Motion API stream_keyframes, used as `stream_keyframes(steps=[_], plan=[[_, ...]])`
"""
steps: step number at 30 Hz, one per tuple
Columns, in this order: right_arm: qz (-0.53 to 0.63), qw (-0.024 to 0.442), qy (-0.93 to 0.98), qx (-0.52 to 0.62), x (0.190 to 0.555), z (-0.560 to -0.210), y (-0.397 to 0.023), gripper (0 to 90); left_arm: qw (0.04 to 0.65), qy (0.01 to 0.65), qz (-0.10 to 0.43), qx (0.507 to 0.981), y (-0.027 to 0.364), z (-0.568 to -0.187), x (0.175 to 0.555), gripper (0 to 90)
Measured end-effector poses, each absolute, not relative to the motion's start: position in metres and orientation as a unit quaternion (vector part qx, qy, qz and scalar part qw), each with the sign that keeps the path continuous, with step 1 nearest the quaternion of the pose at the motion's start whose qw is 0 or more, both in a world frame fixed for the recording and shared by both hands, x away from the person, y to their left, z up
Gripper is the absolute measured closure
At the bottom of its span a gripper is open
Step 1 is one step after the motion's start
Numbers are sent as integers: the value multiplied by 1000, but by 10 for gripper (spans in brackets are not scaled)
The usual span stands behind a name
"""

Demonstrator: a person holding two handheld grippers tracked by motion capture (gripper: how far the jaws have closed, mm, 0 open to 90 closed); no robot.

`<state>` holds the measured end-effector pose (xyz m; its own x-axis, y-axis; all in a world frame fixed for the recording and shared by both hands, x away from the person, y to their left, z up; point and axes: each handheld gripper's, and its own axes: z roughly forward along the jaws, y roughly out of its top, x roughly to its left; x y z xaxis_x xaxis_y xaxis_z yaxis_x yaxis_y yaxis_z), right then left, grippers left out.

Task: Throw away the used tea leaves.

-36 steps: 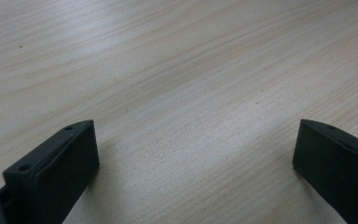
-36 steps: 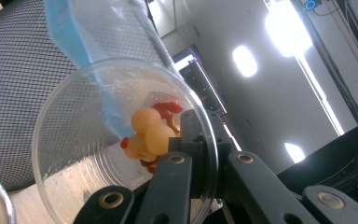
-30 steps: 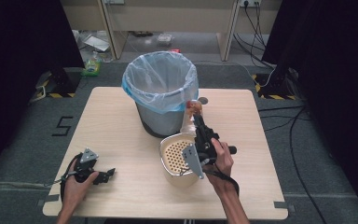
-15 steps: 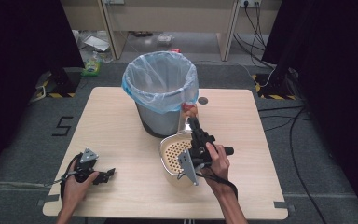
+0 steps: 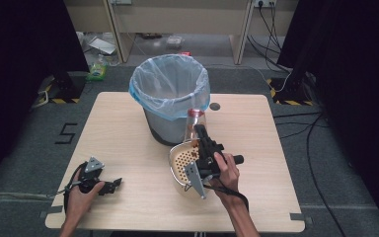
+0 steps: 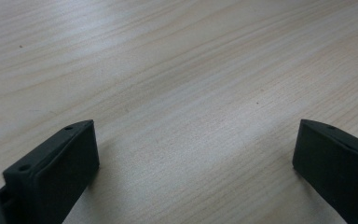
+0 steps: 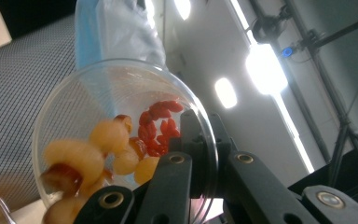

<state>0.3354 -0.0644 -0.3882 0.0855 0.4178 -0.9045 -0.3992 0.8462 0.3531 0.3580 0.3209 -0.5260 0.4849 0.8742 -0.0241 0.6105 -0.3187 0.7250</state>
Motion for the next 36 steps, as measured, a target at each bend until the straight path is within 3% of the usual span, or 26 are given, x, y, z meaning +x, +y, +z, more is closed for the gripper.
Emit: stream_keyframes(steps=[36], plan=[[230,773,590,-24,340,-391,-71,900,345,469,191,790,321,-526,358,0]])
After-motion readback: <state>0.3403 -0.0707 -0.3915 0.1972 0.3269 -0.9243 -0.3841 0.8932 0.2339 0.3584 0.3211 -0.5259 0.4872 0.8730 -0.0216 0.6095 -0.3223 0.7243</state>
